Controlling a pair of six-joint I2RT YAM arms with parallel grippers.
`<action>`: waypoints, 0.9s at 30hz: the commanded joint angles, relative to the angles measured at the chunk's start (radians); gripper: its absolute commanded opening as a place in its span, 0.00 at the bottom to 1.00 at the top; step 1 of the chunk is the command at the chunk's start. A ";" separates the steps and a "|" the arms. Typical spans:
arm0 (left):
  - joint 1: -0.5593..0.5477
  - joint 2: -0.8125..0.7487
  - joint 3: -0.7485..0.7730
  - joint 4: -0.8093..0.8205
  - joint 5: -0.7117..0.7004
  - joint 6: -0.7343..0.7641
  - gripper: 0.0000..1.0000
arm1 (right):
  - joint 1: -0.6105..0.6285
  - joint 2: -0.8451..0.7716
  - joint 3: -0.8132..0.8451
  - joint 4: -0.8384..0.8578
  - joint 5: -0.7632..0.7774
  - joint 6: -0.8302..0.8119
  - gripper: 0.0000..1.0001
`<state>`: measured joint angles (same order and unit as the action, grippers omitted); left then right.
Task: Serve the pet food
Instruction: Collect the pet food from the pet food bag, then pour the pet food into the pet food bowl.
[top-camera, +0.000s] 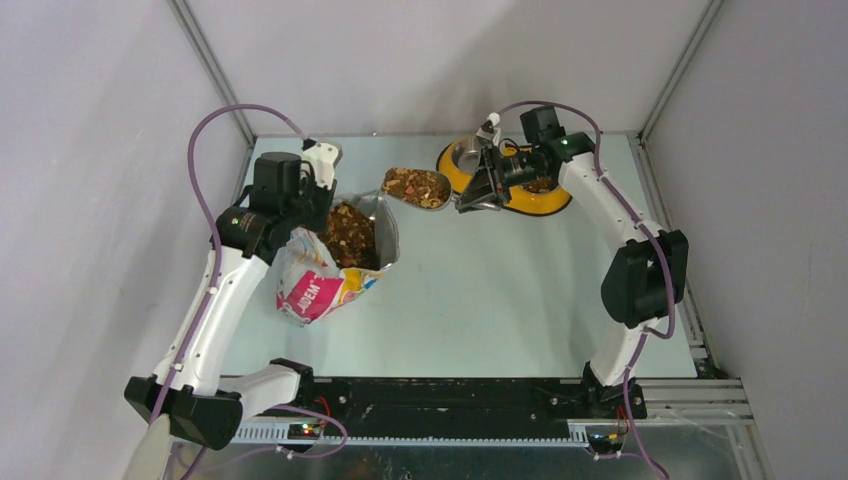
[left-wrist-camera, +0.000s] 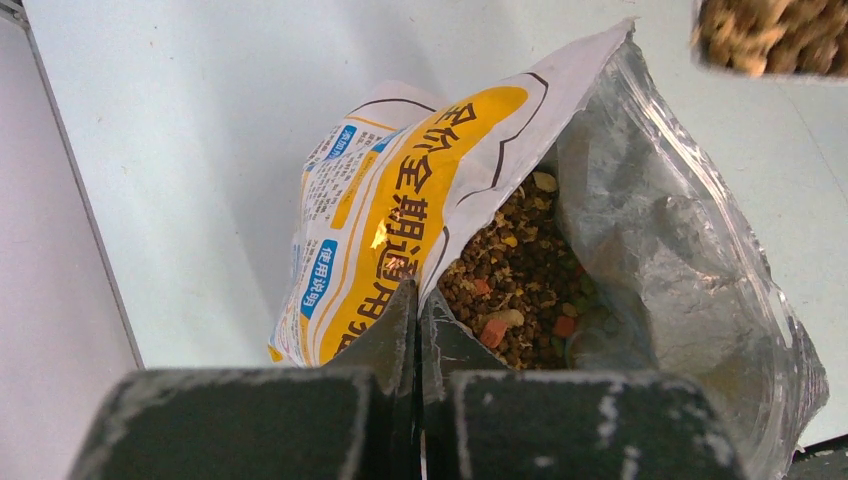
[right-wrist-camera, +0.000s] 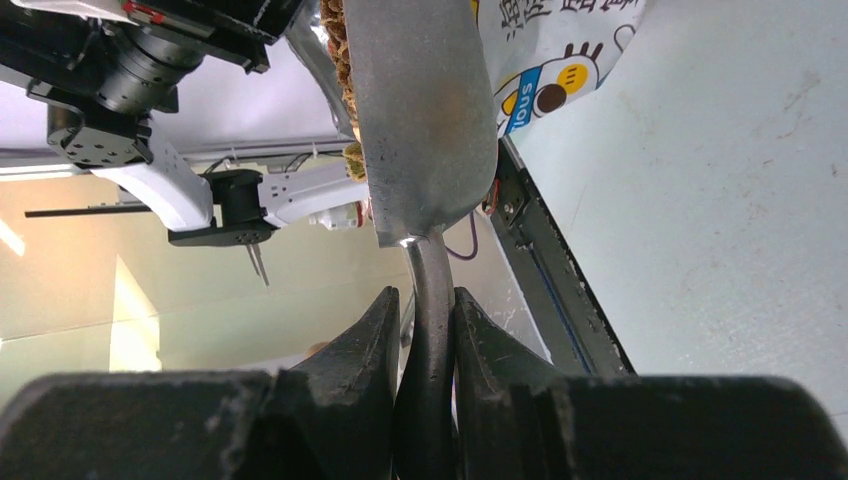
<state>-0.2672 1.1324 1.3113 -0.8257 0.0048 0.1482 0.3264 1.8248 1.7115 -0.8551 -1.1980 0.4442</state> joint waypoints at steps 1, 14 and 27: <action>0.018 0.001 0.041 0.030 -0.013 -0.012 0.00 | -0.041 -0.026 0.076 0.055 -0.049 0.033 0.00; 0.022 -0.012 0.036 0.029 -0.012 -0.011 0.00 | -0.126 0.107 0.167 0.273 -0.006 0.245 0.00; 0.024 -0.008 0.034 0.033 0.017 -0.012 0.00 | -0.183 0.211 0.212 0.412 0.007 0.367 0.00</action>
<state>-0.2584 1.1320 1.3113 -0.8257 0.0151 0.1471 0.1642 2.0216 1.8366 -0.5499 -1.1633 0.7624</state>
